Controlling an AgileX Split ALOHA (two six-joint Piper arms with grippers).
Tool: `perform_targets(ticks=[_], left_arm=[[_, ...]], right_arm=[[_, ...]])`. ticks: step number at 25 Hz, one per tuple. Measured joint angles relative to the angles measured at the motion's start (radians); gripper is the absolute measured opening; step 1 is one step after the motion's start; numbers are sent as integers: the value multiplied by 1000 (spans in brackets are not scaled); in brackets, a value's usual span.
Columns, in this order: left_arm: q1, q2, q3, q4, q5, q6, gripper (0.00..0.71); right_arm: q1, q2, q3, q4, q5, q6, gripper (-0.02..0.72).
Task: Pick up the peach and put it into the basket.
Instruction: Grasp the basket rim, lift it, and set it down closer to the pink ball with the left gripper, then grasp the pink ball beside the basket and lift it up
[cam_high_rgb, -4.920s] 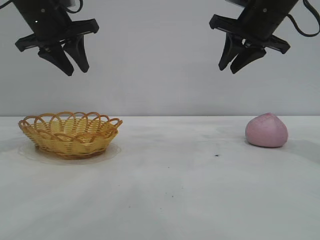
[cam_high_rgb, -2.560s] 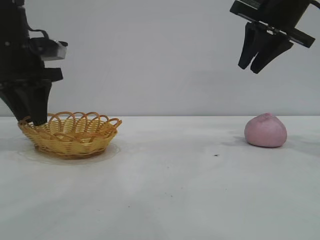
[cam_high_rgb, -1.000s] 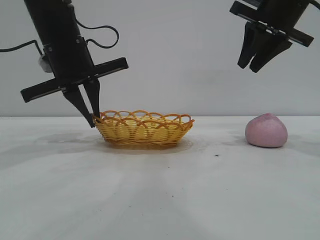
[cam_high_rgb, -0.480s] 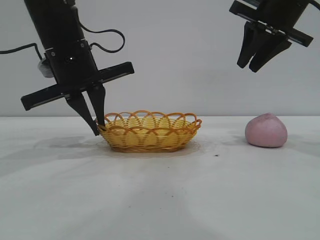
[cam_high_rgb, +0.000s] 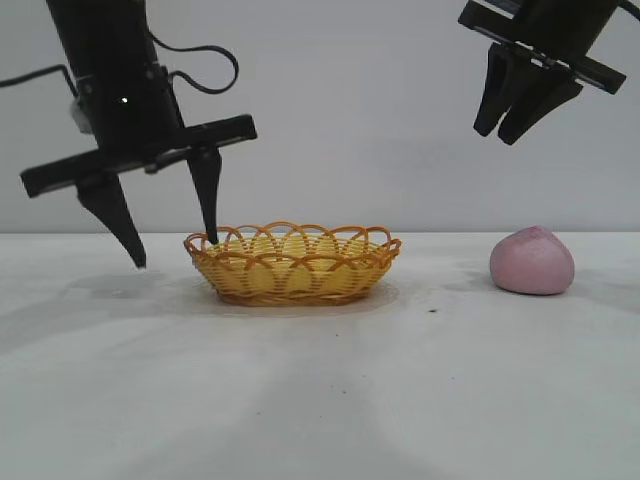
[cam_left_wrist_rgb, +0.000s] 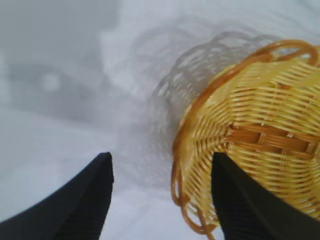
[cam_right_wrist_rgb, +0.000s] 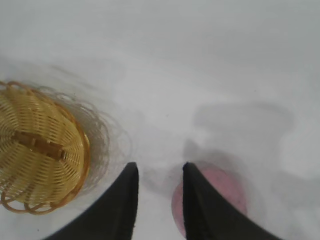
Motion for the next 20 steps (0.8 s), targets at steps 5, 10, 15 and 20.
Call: perform_targets(ticks=[5,10,15,20], left_arm=[[97,-15,2,19,31,114,394],[154,-72,20,21,72,158,394],[153,-337,266,16,-102,140,394],[145,-701,518,16,-102,167,394]], right_arm=[[0,0,0,2,9,0,221],[0,0,0,4,22,0,221],[0,0,0,13,28,0,221],[0,0,0,47,23,-9,221]])
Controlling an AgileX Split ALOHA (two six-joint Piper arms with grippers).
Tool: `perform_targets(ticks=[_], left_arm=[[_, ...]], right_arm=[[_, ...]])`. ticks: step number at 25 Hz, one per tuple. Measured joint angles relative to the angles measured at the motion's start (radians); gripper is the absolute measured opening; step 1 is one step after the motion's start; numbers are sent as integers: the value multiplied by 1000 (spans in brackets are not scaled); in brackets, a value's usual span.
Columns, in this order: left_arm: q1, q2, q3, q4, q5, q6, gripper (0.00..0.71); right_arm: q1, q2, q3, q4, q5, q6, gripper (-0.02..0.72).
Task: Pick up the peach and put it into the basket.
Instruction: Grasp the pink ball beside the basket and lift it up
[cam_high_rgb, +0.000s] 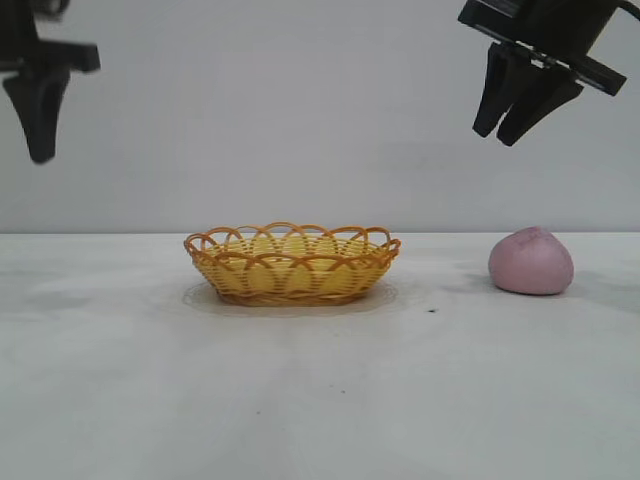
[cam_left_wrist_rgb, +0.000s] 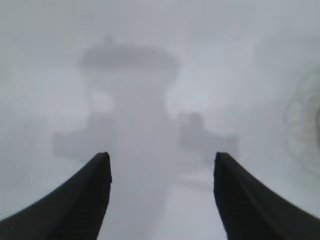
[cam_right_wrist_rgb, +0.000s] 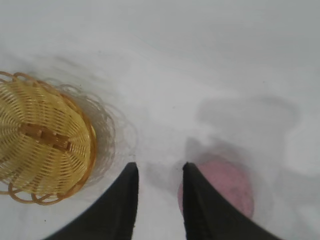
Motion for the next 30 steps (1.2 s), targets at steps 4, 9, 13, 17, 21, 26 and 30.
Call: perform_targets(ticks=[4,9,13,17,21,26,30], left_arm=[[-18,-316,81,17,138,15,394],[-19,-678,153,28,296,21,394],[-19,-868,197,29,455,32,394],[-19,-941,201,16,566,66,394],[-19,-968,242,-30,619,113,394],[-19,-1114,290,-52,634,126,394],[-19,-1226,297,-59,639,136,394]], right_arm=[[2,0,0,15,-8,-18,221],[2,0,0,15,-19,-25,221],[2,0,0,15,-19,-27,221],[2,0,0,15,-19,-29,221],[2,0,0,16,-17,-31,221],[2,0,0,16,-5,-40,221],[2,0,0,16,-5,-41,221]])
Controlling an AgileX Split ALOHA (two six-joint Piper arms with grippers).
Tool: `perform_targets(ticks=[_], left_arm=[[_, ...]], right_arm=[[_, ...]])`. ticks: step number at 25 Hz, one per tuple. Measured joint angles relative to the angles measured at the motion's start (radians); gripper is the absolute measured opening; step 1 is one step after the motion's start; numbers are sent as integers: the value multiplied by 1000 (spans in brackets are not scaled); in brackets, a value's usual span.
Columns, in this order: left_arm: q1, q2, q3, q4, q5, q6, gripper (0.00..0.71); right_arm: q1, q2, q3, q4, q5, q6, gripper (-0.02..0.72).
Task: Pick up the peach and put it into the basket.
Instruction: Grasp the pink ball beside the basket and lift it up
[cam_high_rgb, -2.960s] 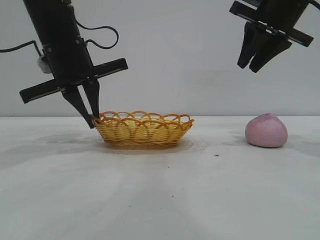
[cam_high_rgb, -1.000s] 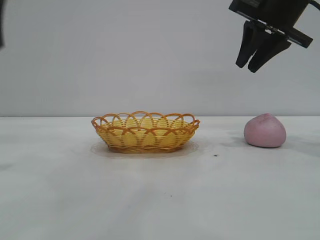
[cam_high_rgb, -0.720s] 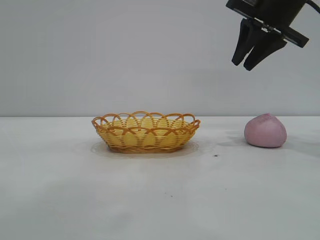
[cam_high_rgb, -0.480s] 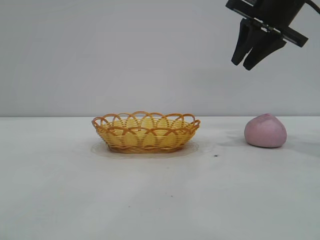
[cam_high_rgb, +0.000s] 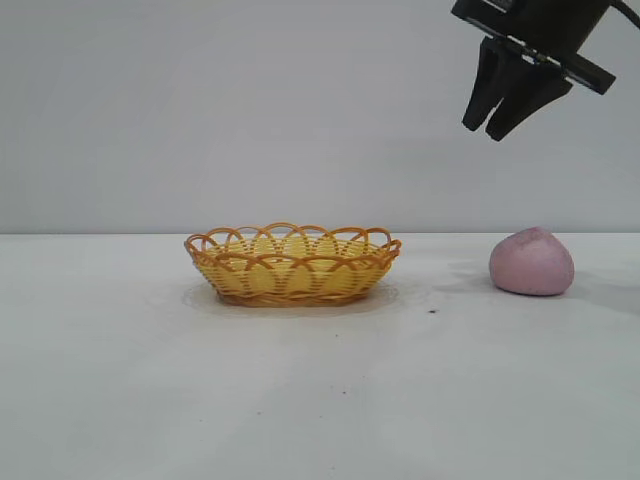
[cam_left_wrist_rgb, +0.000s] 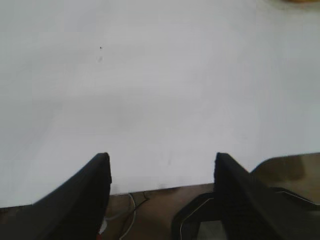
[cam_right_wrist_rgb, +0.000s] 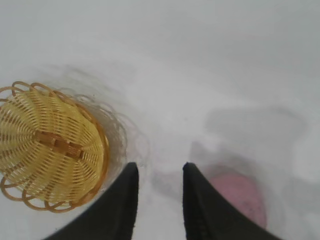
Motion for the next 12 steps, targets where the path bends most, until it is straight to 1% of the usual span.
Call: perform_targets(ticks=[3,8,9,12], left_arm=[[0,-12,0,-53,1,46,394],[0,-13,0,-105,1,106,394],[0,-13,0,-93,1,101,394],[0,-13,8,8,-16,62,394]], right_arm=[[0,0,0,0,0,-2,221],[0,0,0,-2,0,-2,221],[0,0,0,-2,0,-2,221],[0,0,0,-2,0,-2,221]])
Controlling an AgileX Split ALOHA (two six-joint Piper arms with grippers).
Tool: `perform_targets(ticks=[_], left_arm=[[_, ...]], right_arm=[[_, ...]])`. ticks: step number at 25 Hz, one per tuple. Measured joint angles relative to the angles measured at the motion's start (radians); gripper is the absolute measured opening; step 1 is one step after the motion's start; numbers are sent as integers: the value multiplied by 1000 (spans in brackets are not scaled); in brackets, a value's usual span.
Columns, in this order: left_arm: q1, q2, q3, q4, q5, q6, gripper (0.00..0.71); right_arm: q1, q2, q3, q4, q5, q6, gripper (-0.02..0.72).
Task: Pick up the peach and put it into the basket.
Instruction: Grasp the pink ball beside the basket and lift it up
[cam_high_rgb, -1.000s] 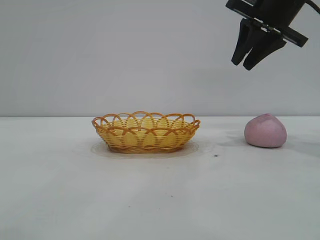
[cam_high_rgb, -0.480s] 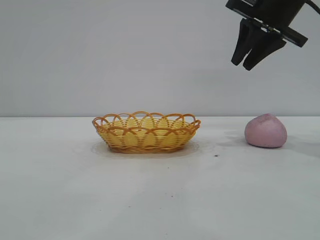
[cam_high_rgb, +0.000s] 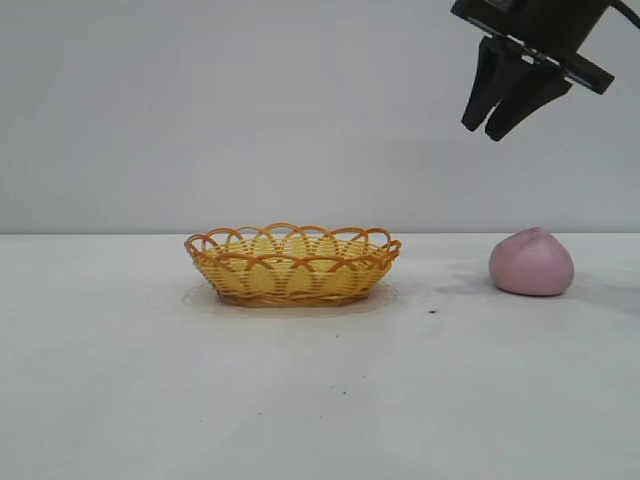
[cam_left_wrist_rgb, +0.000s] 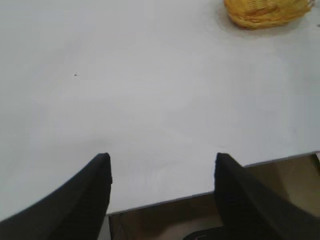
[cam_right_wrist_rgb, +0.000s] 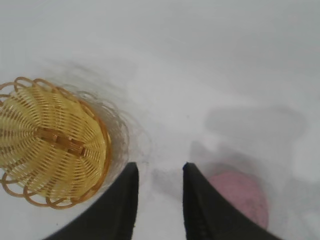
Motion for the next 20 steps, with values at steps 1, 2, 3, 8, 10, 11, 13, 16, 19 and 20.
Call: perform_targets(ticks=[1,2,3,8,10,11,13,16,19,20], left_arm=[[0,0,7,7,-26,-3,394],[0,0,11,-1,-50,-3,394],[0,0,22,-8,-77,2,394],[0,0,47,-46,-127,23,394],[0,0,49,-51,-133,28,394],[0,0,51,-51,-133,28,394],[0,0,51,-51,-137,29,394],[0,0,52,-51,-139,29,394],[7,0,52,-51,-139,29,394],[22,0,52,-51,-139,29,394]], right_arm=[[0,0,0,0,0,0,221],[0,0,0,0,0,0,221],[0,0,0,0,0,0,221],[0,0,0,-2,0,0,221],[0,0,0,-5,0,0,221],[0,0,0,-6,0,0,221],[1,0,0,-19,0,0,221],[1,0,0,-49,-4,8,221],[1,0,0,-83,-12,45,221],[1,0,0,-104,-12,62,221]])
